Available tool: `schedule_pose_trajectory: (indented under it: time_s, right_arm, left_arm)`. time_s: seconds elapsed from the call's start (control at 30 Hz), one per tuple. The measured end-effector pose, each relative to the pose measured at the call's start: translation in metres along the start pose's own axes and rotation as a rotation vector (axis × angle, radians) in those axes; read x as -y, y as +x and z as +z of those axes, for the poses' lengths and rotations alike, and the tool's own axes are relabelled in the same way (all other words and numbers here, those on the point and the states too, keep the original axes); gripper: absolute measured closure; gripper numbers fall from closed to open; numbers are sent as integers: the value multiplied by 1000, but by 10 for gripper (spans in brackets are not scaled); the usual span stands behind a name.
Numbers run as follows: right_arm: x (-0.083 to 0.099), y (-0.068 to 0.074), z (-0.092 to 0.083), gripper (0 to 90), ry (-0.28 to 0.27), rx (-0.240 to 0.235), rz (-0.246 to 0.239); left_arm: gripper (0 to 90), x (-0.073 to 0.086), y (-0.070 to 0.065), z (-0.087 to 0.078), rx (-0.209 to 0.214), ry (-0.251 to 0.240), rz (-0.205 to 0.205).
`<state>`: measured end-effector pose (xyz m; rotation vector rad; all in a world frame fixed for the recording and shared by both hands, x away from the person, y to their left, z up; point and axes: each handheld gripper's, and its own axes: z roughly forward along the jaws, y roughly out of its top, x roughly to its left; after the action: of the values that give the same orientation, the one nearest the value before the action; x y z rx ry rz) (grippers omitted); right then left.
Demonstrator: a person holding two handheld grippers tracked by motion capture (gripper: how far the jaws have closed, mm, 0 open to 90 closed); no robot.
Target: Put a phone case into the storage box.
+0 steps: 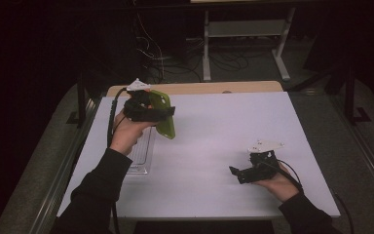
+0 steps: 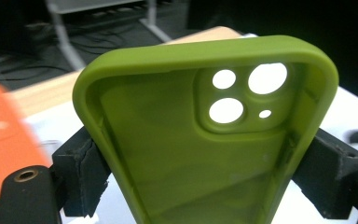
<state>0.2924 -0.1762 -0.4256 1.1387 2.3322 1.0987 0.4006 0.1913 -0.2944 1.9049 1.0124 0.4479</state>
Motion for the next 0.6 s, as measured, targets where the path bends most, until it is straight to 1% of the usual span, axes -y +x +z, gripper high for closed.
schedule_pose_trajectory:
  time_s: [0.03,0.07,0.1,0.13,0.17,0.2,0.23,0.27,0.3,0.37,0.4,0.43,0.47,0.53,0.57,0.6]
  right_arm:
    - [1,0,-1,0,-1,-2,-12]
    - [2,0,-1,0,-2,2,-15]
    - [3,1,-3,0,0,-1,0]
    - [3,0,-3,0,-5,0,-9]
    - [3,0,-4,0,-14,3,-2]
    - [2,0,-5,0,-12,4,1]
    - [2,0,-5,0,-19,9,-2]
    - [1,0,-6,0,-22,6,4]
    - [1,-1,-6,0,-28,5,0]
    - [0,0,-5,0,-30,7,-2]
    - [0,-1,-4,0,-24,8,-8]
    - [0,0,-4,0,-16,5,0]
    - [0,0,-3,0,-15,9,-5]
    - [0,1,-3,0,-7,6,1]
    - [0,1,-3,0,-6,7,-2]
    - [0,1,-3,0,-7,4,-1]
  left_arm:
    - [143,-1,4,-1,-13,0,0]
    - [143,-4,9,-3,-39,0,-8]
    - [143,-5,12,-3,-54,0,-13]
    - [143,-7,16,-4,-69,2,-20]
    - [143,-9,19,-4,-82,5,-23]
    - [143,-10,23,-4,-106,5,-27]
    - [143,-11,25,-4,-118,7,-32]
    - [142,-12,29,-3,-142,20,-33]
    - [143,-13,31,-2,-157,21,-33]
    - [142,-13,38,1,-197,38,-44]
    - [142,-12,41,3,-217,46,-53]
    - [142,-12,45,5,-235,47,-68]
    - [142,-12,48,8,-257,53,-76]
    - [142,-11,54,13,-300,76,-76]
    - [142,-10,57,17,-311,82,-89]
    - [141,-10,60,19,-327,96,-90]
